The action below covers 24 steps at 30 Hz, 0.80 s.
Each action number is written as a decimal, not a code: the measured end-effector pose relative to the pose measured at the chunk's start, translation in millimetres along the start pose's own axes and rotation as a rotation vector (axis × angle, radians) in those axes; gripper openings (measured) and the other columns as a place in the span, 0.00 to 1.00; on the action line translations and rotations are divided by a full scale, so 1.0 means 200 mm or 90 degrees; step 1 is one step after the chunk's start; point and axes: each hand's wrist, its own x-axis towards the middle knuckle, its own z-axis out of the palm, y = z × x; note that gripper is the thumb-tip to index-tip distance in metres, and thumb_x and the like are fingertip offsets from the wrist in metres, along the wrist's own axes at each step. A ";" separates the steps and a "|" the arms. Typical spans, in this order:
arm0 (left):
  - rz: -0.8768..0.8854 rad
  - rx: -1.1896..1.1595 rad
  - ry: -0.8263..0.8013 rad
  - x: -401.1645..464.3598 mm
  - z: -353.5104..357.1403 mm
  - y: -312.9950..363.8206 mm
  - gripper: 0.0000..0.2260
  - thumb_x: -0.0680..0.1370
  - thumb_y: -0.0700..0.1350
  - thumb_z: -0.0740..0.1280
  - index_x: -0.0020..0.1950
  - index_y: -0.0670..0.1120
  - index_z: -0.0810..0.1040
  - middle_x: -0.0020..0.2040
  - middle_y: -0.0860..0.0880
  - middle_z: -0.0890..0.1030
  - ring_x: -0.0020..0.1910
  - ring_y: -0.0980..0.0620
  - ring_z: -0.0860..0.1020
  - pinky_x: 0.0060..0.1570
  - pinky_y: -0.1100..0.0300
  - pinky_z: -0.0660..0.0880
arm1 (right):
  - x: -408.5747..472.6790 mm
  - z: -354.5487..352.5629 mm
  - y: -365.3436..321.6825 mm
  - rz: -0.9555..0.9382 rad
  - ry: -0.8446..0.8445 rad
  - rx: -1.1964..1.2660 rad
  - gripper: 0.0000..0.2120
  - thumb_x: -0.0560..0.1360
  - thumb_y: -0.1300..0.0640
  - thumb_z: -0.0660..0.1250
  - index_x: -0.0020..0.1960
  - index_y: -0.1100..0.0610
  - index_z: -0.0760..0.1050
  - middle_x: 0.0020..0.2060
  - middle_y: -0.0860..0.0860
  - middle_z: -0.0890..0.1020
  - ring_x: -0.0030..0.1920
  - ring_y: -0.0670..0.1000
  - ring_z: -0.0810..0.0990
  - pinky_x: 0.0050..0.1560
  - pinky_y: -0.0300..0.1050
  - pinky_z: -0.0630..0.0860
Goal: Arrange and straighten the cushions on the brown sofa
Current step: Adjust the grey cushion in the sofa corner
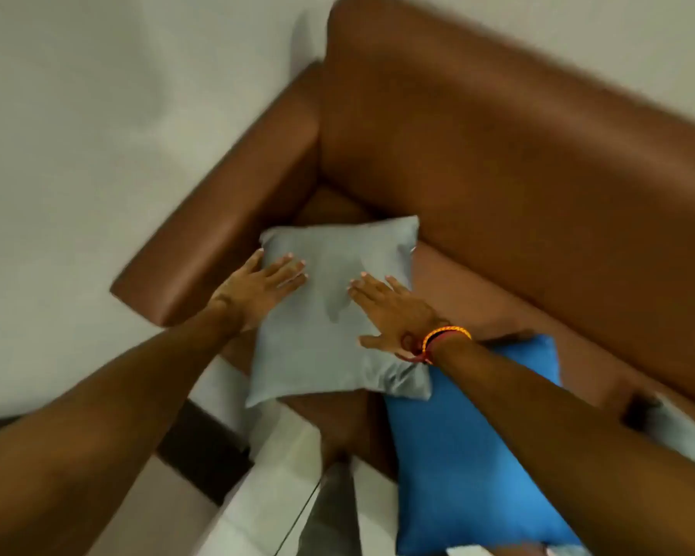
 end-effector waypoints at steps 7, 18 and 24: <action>-0.054 -0.028 0.091 -0.07 0.67 0.16 0.39 0.84 0.49 0.62 0.84 0.47 0.37 0.85 0.45 0.41 0.85 0.43 0.44 0.82 0.33 0.48 | 0.25 0.82 -0.40 0.068 0.248 -0.168 0.34 0.80 0.53 0.69 0.83 0.57 0.63 0.82 0.60 0.65 0.82 0.60 0.64 0.76 0.69 0.68; 0.036 -0.191 0.225 0.12 0.44 0.00 0.40 0.73 0.49 0.75 0.82 0.53 0.61 0.83 0.44 0.61 0.83 0.42 0.56 0.74 0.20 0.48 | 0.17 0.66 -0.06 0.175 0.319 0.007 0.40 0.77 0.46 0.68 0.84 0.56 0.60 0.83 0.58 0.64 0.81 0.69 0.62 0.77 0.75 0.62; -0.019 -0.532 0.519 0.42 -0.19 -0.03 0.22 0.80 0.50 0.59 0.66 0.38 0.79 0.60 0.39 0.84 0.62 0.46 0.77 0.77 0.33 0.57 | -0.03 0.09 0.40 0.185 0.448 0.370 0.34 0.71 0.42 0.65 0.69 0.62 0.79 0.62 0.62 0.85 0.63 0.61 0.83 0.64 0.53 0.75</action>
